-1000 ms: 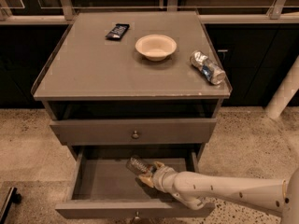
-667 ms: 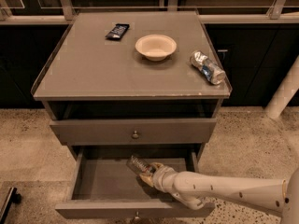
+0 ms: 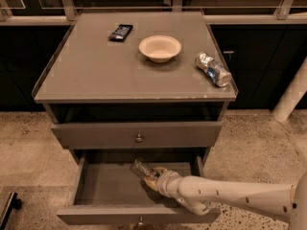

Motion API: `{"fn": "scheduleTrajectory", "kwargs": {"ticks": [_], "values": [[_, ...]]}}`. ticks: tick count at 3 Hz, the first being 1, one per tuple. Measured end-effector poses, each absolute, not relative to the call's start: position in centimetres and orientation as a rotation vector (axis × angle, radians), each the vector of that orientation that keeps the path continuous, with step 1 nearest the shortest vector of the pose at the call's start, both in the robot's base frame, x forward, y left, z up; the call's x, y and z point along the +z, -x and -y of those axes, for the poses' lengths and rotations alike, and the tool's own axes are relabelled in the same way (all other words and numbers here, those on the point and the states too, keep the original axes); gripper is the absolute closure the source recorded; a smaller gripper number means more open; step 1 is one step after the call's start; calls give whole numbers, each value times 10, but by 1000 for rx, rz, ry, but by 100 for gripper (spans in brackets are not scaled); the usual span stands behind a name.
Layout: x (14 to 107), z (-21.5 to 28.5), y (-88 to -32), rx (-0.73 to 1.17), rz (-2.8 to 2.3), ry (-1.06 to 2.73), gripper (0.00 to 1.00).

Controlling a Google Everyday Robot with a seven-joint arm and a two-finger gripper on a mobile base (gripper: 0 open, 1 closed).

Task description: Pick water bottle from middle drawer and place on counter

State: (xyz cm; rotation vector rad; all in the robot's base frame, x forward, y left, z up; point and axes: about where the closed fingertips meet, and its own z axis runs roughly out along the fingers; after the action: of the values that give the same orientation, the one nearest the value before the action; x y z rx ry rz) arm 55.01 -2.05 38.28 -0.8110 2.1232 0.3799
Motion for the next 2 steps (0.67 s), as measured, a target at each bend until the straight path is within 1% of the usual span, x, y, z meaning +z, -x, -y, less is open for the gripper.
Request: {"fn": "scheduleTrajectory", "kwargs": {"ticks": [1, 2], "values": [[394, 18, -548, 445, -2085, 837, 100], [440, 30, -540, 554, -1991, 828, 100]]}}
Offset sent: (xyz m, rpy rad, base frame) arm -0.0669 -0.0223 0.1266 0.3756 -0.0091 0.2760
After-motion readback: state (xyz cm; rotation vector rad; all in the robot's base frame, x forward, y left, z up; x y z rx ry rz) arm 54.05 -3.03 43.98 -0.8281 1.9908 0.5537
